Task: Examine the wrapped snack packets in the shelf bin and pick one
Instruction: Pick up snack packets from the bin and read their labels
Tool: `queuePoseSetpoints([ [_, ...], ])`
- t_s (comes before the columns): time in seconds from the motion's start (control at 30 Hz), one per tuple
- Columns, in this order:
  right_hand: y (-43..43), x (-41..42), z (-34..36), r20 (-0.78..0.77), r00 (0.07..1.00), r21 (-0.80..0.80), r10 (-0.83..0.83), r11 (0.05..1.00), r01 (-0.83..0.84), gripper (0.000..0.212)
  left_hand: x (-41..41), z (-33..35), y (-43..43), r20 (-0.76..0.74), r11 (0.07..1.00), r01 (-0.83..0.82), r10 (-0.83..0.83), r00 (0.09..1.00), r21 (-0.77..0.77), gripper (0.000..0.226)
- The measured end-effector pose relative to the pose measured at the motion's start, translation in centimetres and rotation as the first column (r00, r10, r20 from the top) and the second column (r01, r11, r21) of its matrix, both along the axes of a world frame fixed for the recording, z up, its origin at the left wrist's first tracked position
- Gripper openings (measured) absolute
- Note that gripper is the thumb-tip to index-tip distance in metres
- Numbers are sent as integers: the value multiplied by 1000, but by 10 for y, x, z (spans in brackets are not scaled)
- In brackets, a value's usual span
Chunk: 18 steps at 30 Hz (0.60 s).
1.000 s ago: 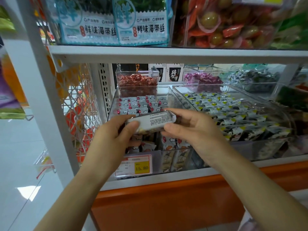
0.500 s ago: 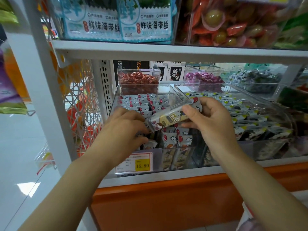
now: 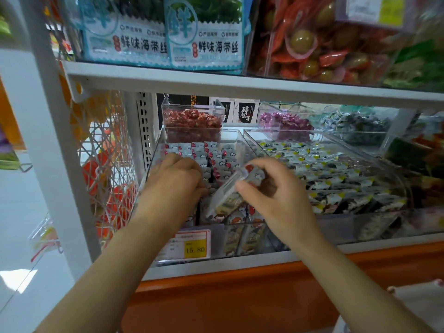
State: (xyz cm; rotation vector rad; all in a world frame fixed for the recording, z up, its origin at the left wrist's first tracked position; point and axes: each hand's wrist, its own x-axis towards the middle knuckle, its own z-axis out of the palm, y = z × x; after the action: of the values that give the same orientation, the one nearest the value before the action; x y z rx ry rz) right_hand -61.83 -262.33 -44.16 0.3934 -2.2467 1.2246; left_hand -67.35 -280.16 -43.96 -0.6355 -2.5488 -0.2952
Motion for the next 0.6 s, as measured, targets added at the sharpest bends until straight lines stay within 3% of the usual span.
queuePoseSetpoints([
  [0.17,-17,-8,-6,-81,996,351,-20,935,48,32,9,0,0,-65,998,-27,24,998,-52,23],
  [0.3,-23,-11,-13,-66,997,564,-32,823,63,31,18,3,-7,-153,999,-36,39,987,21,13],
  [0.4,-22,-10,-14,-46,999,604,14,797,17,19,25,3,-13,-125,998,-37,43,991,51,11],
  [0.47,-22,-10,-15,-35,999,611,23,792,3,21,30,1,-13,-100,997,-31,38,994,69,11],
  [0.6,-23,-13,-11,-7,1000,487,-5,873,7,23,34,-4,-13,-77,995,-17,24,997,94,12],
])
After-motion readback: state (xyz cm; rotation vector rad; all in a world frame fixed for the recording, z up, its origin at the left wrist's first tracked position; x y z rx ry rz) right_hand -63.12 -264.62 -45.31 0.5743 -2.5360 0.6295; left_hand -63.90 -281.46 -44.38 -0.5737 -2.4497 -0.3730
